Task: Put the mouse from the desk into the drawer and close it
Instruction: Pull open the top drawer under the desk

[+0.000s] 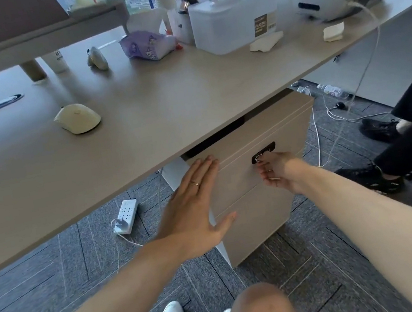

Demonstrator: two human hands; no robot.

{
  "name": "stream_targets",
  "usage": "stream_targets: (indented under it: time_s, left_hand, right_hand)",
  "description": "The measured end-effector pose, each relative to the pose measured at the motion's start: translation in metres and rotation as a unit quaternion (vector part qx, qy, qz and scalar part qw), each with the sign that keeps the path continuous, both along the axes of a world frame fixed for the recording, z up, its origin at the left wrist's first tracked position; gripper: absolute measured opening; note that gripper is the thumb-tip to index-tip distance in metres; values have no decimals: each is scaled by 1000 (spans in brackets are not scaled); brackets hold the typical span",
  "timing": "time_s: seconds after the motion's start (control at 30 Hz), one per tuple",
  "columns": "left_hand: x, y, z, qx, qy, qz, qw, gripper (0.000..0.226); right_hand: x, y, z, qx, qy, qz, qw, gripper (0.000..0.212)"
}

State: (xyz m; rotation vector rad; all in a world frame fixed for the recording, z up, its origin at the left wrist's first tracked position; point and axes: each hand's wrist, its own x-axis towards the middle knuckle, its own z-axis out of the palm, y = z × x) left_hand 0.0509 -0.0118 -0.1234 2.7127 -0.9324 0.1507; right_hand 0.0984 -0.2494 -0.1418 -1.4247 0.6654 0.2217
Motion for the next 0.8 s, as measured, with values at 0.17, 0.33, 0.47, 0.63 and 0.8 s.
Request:
stream_targets:
  time_s: [0.17, 0.33, 0.47, 0.63, 0.8]
  left_hand:
    - [0, 2, 3, -9, 9, 2, 1000, 98]
    - [0, 2, 3, -9, 18, 7, 1000, 97]
    - [-2, -1, 3, -16, 25, 20, 999, 97]
    - [-7, -7, 7, -26, 54, 37, 997, 104]
    - [-10, -10, 14, -30, 79, 55, 995, 100]
  right_hand:
    - [0, 6, -7, -1, -13, -45, 999, 23]
    - [-17, 5, -10, -11, -25, -70, 997, 16]
    - [-61, -6, -11, 7, -52, -89, 995, 20]
    - [-102, -16, -8, -26, -61, -71, 995, 23]
    - [-135, -24, -7, -39, -57, -79, 994, 21]
